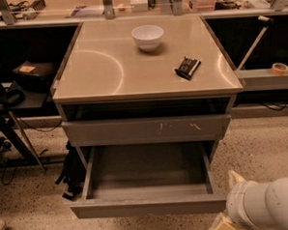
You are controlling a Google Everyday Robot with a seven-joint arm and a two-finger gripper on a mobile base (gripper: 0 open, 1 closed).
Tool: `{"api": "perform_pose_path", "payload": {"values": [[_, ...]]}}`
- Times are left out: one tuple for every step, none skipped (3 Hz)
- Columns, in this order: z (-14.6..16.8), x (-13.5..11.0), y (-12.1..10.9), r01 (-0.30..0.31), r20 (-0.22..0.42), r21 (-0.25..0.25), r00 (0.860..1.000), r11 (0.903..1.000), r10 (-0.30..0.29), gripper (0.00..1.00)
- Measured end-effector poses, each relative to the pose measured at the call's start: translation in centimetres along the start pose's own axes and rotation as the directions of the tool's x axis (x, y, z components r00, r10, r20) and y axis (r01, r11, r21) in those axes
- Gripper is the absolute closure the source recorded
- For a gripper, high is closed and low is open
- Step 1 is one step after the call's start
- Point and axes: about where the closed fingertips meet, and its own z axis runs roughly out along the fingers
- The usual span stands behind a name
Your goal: Close middle drawer
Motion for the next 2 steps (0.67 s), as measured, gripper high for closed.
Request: {"api": "perform_pose_path", "payload": {"values": [[-0.1, -0.1, -0.1, 0.0, 0.002, 0.002, 1.0, 1.0, 0.0, 0.0], [2.9, 2.6, 0.4, -0.04, -0.023, -0.042, 0.999, 0.9983, 0.039, 0.0]]}}
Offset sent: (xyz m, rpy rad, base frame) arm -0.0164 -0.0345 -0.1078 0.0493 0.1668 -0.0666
